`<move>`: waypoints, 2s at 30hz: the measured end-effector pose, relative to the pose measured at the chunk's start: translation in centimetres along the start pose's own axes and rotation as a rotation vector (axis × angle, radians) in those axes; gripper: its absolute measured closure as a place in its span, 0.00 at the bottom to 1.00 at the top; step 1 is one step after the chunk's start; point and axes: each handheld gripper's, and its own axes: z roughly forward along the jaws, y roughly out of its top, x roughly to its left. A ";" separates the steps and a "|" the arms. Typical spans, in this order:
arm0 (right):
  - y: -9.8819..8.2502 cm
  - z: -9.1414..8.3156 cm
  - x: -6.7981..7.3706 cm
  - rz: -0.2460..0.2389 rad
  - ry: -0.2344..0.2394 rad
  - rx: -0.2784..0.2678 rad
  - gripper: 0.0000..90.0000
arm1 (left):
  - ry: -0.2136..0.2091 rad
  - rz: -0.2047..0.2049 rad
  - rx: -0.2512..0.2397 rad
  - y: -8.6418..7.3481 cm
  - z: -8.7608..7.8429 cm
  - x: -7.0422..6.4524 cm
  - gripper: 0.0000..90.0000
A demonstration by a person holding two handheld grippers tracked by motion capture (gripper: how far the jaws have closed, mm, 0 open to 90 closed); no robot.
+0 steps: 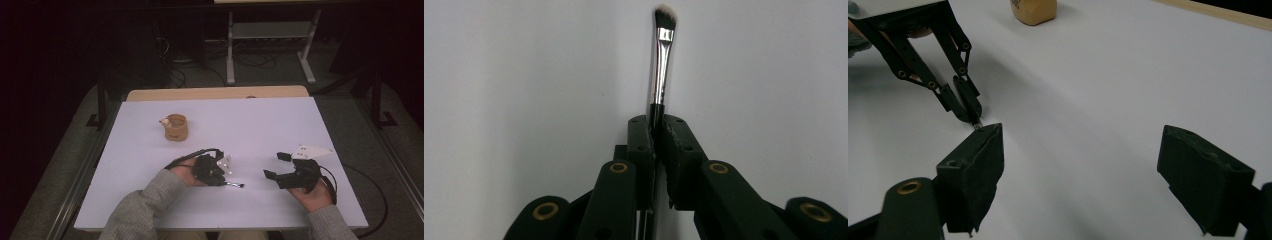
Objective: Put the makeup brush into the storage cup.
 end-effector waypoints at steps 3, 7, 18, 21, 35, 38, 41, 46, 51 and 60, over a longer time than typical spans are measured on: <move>0.0 0.0 0.0 -0.004 0.001 -0.001 0.20 | -0.003 -0.003 0.000 0.0 0.0 0.0 0.93; 0.0 -0.1 0.0 -0.002 0.003 0.001 0.20 | -0.010 -0.024 0.005 0.1 0.0 0.2 0.93; -0.2 0.2 0.0 0.005 0.014 0.015 0.20 | -0.047 -0.077 0.000 0.0 -0.4 0.4 0.94; -0.3 0.3 0.0 0.010 0.018 0.019 0.20 | -0.050 -0.098 -0.029 -0.3 -1.1 0.5 0.94; -0.3 0.8 0.8 0.008 0.059 0.044 0.21 | -0.027 -0.165 -0.158 -0.9 -3.9 -0.1 0.94; -0.3 0.9 0.8 0.004 0.065 0.054 0.21 | -0.021 -0.170 -0.172 -1.1 -4.2 -0.2 0.94; -0.2 0.9 0.8 0.010 0.082 0.047 0.21 | -0.018 -0.178 -0.196 -1.5 -4.6 -0.2 0.94; -0.1 0.8 0.7 0.029 0.121 0.029 0.21 | -0.008 -0.196 -0.233 -1.9 -5.4 -0.3 0.94; 0.8 0.7 0.9 0.025 0.158 0.044 0.20 | 0.007 -0.218 -0.280 -2.4 -6.3 -0.6 0.94; 3.2 0.4 1.2 -0.009 0.195 0.020 0.20 | 0.024 -0.242 -0.321 -3.0 -7.0 -0.9 0.94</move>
